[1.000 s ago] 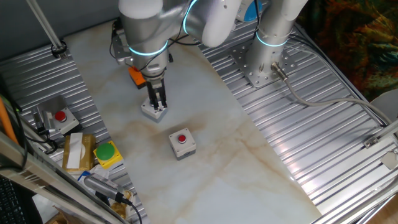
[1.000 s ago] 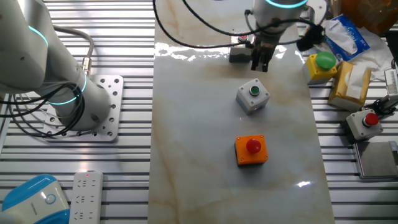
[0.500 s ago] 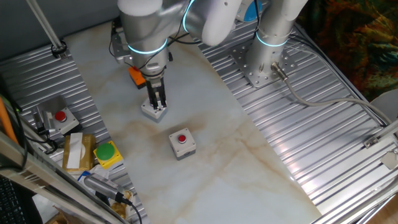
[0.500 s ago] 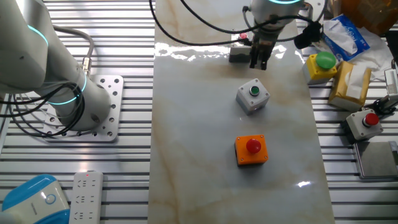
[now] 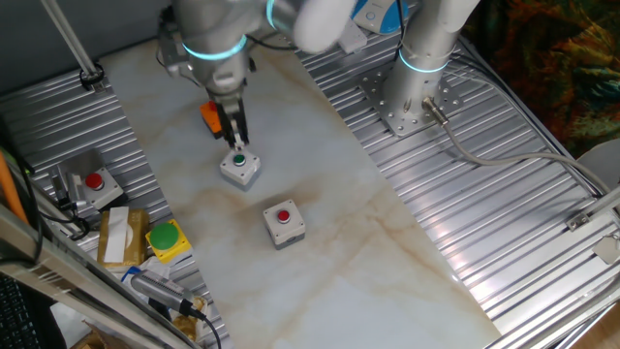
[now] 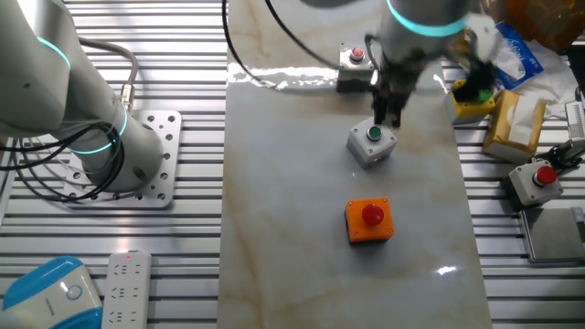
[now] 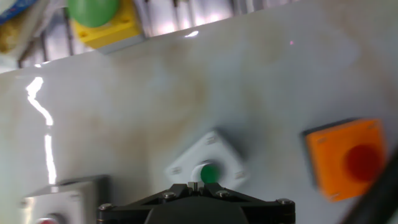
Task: Press three buttons from left to right in sequence
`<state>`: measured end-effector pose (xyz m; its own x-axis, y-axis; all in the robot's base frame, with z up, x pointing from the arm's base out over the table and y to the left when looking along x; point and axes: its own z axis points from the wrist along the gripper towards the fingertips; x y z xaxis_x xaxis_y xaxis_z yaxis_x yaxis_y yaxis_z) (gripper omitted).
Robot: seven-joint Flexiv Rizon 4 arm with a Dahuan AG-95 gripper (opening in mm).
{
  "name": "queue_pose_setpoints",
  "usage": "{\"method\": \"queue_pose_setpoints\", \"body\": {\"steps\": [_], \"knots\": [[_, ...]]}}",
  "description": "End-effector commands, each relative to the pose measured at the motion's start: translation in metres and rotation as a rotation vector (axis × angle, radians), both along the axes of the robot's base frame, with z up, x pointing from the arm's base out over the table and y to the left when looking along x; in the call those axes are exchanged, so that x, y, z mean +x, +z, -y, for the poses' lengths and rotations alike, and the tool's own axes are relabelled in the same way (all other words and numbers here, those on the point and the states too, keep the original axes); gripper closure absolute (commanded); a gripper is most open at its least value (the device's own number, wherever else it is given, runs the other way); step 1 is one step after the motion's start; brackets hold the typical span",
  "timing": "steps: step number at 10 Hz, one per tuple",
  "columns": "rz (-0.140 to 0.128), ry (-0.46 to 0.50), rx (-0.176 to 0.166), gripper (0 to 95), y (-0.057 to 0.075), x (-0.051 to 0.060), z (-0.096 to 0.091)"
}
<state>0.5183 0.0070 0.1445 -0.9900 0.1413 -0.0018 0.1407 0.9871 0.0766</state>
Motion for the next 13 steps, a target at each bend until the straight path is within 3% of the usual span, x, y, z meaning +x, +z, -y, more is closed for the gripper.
{"method": "queue_pose_setpoints", "body": {"steps": [1,3,5,6,9,13], "knots": [[-0.004,0.019,0.001,95.0,0.0060,-0.0034,0.0082],[-0.004,0.019,0.004,95.0,0.0082,-0.0043,0.0040],[0.002,0.014,0.033,95.0,0.0082,-0.0043,0.0040],[-0.001,-0.001,0.021,95.0,0.0082,-0.0043,0.0040],[0.004,0.092,0.020,95.0,0.0082,-0.0043,0.0040],[-0.023,0.156,0.040,95.0,0.0107,-0.0068,0.0050]]}}
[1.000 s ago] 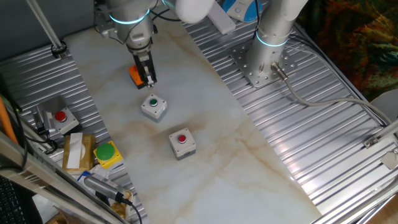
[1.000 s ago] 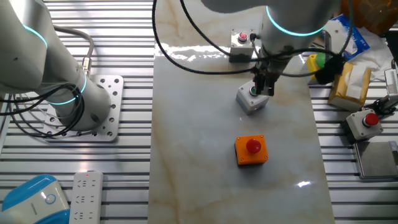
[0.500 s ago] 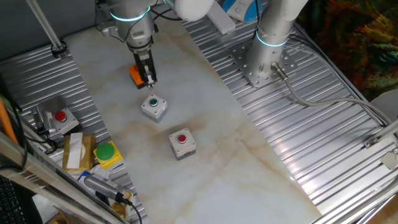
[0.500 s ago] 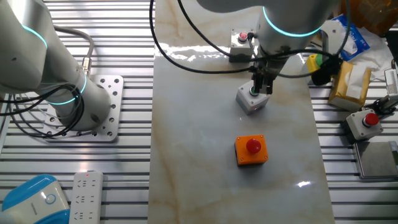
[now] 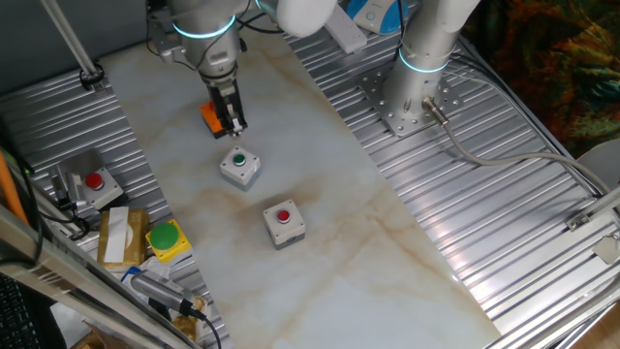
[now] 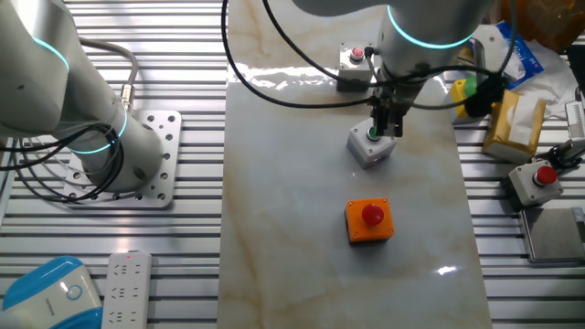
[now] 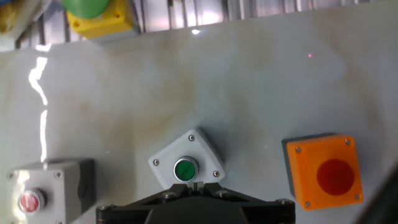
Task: Press three buttons from left to right in sequence
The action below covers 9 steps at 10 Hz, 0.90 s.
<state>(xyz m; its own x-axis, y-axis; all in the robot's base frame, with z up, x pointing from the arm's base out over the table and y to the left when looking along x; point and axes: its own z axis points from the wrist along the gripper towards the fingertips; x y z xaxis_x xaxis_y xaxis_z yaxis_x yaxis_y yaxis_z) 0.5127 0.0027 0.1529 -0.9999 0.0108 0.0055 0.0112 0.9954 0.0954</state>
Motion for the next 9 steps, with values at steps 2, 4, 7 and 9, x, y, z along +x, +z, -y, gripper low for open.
{"method": "queue_pose_setpoints", "body": {"steps": [2,4,7,9], "knots": [[-0.024,0.033,0.040,95.0,0.015,-0.011,-0.004],[-0.027,0.027,0.060,95.0,0.020,-0.007,-0.019],[-0.034,-0.003,0.058,95.0,0.027,0.003,-0.061],[-0.038,-0.028,0.059,95.0,0.027,0.013,-0.100]]}}
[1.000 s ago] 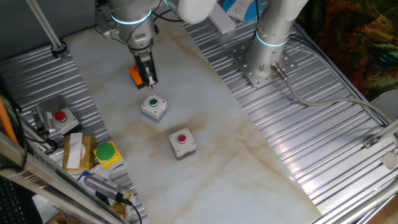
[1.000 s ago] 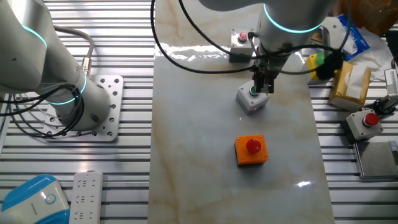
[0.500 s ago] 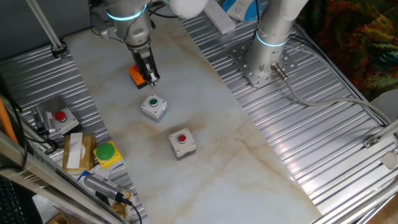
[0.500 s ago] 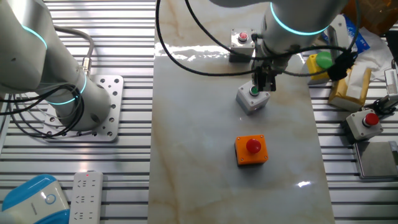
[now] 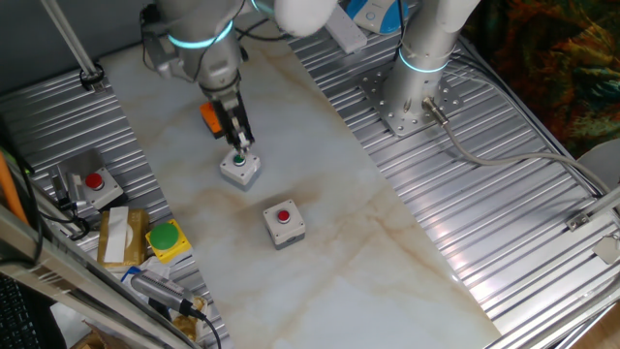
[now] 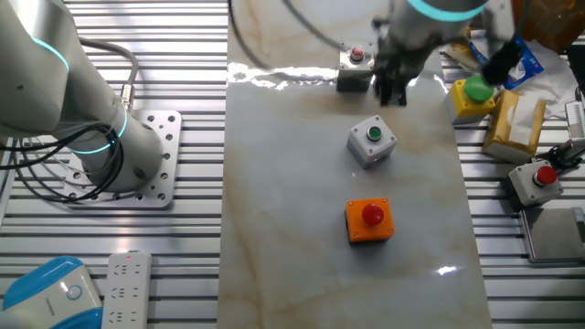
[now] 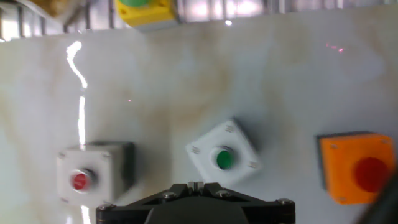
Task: Press three buttons from left to right in sequence
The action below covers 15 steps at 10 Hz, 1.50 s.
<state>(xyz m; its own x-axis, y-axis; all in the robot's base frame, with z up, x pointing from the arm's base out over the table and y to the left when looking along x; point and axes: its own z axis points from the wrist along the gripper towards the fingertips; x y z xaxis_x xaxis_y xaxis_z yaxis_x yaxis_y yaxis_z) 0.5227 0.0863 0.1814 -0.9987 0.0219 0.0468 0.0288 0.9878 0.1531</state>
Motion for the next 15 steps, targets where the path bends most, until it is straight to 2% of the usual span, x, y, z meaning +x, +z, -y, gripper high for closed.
{"method": "queue_pose_setpoints", "body": {"steps": [1,2,3,5,7,10,12,15], "knots": [[0.002,-0.023,-0.008,95.0,-0.005,0.007,-0.034],[0.001,-0.065,-0.009,95.0,-0.013,0.011,-0.070],[0.000,-0.072,-0.009,95.0,-0.016,0.010,-0.085],[0.004,-0.055,0.000,95.0,-0.021,0.006,-0.089],[0.001,-0.065,0.001,95.0,-0.030,-0.003,-0.099],[0.006,-0.049,0.003,95.0,-0.043,-0.029,-0.099],[0.004,-0.052,0.002,95.0,-0.050,-0.039,-0.103],[0.004,-0.074,-0.004,95.0,-0.055,-0.037,-0.113]]}}
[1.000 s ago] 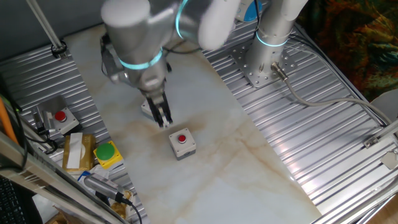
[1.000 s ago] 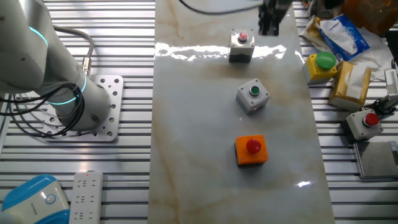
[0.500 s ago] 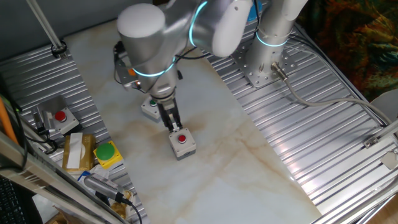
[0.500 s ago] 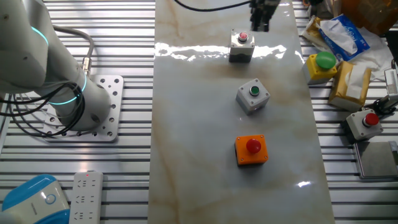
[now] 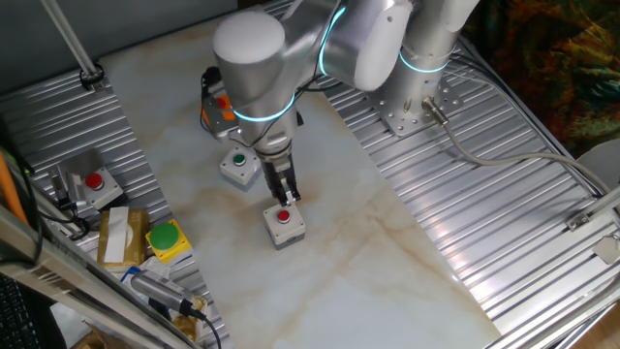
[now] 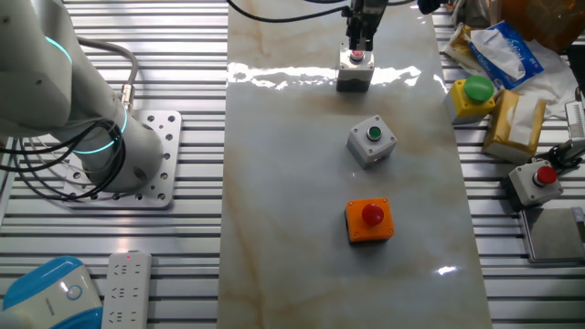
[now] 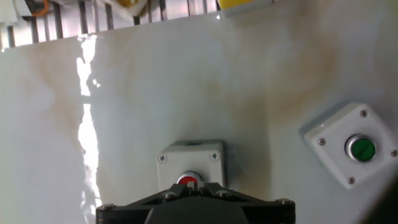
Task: Press three buttons from left to right in sequence
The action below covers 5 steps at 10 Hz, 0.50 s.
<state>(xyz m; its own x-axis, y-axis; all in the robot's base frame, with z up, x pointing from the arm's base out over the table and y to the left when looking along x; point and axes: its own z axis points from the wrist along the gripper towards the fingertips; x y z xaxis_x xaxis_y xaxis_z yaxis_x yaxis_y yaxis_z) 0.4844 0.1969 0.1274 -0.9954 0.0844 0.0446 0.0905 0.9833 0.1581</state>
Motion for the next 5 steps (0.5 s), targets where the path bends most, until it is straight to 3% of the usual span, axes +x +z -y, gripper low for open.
{"method": "queue_pose_setpoints", "body": {"steps": [1,5], "knots": [[0.001,-0.013,-0.010,95.0,-0.0035,0.0021,-0.0022],[0.014,-0.010,-0.010,95.0,-0.0092,0.0035,-0.0005]]}}
